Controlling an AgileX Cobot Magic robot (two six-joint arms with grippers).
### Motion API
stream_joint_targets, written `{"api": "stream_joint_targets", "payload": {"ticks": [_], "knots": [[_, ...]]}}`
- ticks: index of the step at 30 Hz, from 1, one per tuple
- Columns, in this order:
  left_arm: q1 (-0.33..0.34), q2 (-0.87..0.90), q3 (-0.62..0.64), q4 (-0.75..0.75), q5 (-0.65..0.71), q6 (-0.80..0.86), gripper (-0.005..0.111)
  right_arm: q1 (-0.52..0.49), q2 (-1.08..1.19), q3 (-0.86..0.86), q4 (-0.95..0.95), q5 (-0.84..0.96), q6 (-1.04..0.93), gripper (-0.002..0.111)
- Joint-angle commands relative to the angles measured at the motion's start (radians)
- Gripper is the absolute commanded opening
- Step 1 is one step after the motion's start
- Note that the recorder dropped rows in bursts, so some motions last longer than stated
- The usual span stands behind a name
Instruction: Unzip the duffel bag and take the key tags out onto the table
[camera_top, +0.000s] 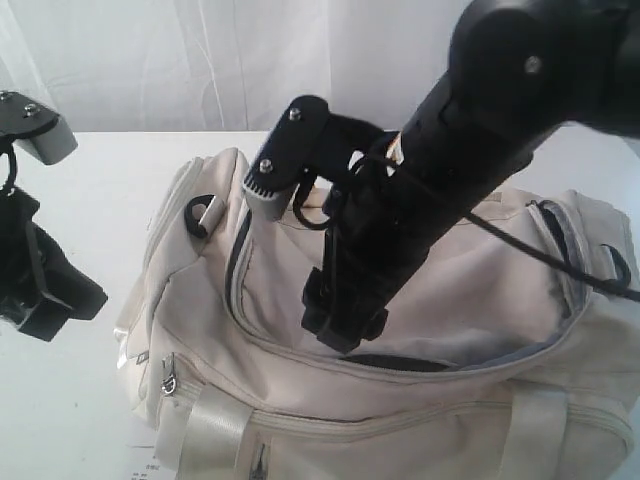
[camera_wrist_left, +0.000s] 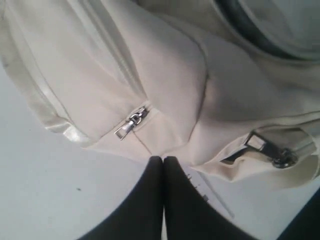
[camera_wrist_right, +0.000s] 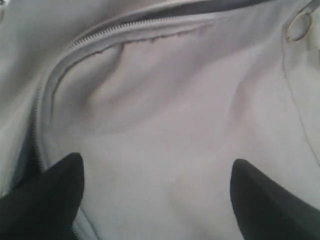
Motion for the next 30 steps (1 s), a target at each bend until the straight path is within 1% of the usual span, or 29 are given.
{"api": "stream_joint_targets", "payload": {"ticks": [1,6,8,9,10,11,12,15,17,18,20,25,28,30], "knots": [[0.000,-0.009,0.006,-0.069,0.004,0.027,0.000,0.000,0.092,-0.003,-0.007,0.000,-0.003,0.074],[0.000,-0.009,0.006,-0.071,0.001,0.027,0.000,0.000,0.207,-0.003,-0.001,0.009,-0.003,0.074],[0.000,-0.009,0.006,-0.071,0.001,0.027,0.000,0.000,0.253,-0.003,-0.048,0.004,0.007,0.063],[0.000,-0.009,0.006,-0.071,0.001,0.027,0.000,0.000,0.261,-0.003,-0.091,0.004,0.043,0.042],[0.000,-0.009,0.006,-0.071,0.000,0.027,0.000,0.000,0.261,-0.003,-0.115,0.004,0.075,0.027],[0.000,-0.009,0.006,-0.071,-0.006,0.027,0.000,0.000,0.249,-0.017,-0.166,0.004,0.129,-0.001],[0.000,-0.009,0.006,-0.071,-0.006,0.027,0.000,0.000,0.228,-0.034,-0.220,0.004,0.180,0.001],[0.000,-0.009,0.006,-0.079,-0.006,0.027,0.000,0.000,0.173,-0.100,-0.344,-0.016,0.241,0.000],[0.000,-0.009,0.006,-0.079,-0.006,0.027,0.000,0.000,0.148,-0.140,-0.514,-0.093,0.341,0.000],[0.000,-0.009,0.006,-0.079,-0.006,0.027,0.000,0.000,0.145,-0.153,-0.626,-0.158,0.432,0.000],[0.000,-0.009,0.006,-0.079,-0.006,0.027,0.000,-0.014,0.153,-0.157,-0.774,-0.287,0.604,0.000],[0.000,-0.009,0.006,-0.081,-0.006,0.027,0.000,-0.063,0.206,-0.157,-1.028,-0.515,0.637,0.000],[0.000,-0.009,0.006,-0.094,-0.006,0.027,0.000,-0.112,0.260,-0.168,-1.110,-0.632,0.642,0.000],[0.000,-0.009,0.006,-0.094,-0.006,0.027,0.000,-0.144,0.299,-0.191,-1.110,-0.647,0.666,0.000]]}}
